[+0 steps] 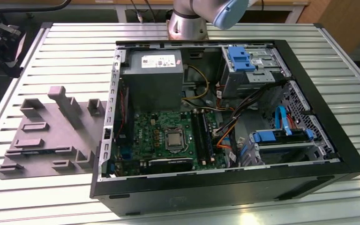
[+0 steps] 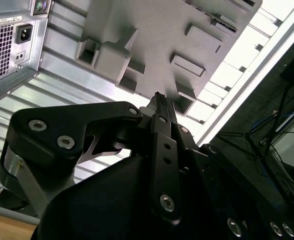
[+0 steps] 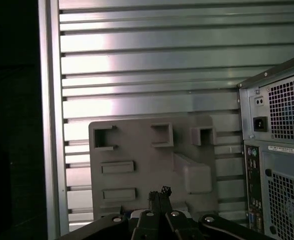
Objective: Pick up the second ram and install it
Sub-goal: 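Reach for the second ram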
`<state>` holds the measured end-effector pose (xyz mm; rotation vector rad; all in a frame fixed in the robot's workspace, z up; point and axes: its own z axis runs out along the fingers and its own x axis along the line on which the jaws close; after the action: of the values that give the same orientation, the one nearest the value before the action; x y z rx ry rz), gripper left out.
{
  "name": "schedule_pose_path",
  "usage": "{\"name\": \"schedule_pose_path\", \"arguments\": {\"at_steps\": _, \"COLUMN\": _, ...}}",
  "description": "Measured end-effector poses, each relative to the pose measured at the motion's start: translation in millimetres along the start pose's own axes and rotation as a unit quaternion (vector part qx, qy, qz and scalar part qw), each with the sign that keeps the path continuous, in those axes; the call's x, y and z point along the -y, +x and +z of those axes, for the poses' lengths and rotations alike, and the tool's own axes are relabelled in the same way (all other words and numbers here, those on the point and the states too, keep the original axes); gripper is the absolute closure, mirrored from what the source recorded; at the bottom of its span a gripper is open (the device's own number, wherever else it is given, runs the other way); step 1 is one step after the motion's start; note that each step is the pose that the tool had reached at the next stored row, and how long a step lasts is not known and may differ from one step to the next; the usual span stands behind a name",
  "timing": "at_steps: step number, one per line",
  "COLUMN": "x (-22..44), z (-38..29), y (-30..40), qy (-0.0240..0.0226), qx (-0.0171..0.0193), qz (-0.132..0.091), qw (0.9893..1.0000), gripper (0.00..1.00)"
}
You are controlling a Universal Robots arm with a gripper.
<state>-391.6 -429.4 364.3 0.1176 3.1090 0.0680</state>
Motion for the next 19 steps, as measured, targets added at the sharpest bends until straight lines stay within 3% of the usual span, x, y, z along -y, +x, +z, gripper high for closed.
{"name": "schedule_pose_path", "arguments": {"at_steps": 19, "x": 11.1, "z": 6.7, "y": 0.2, "qy": 0.0, "qx": 0.0, "qz": 0.0, "qw": 1.0, "gripper": 0.89}}
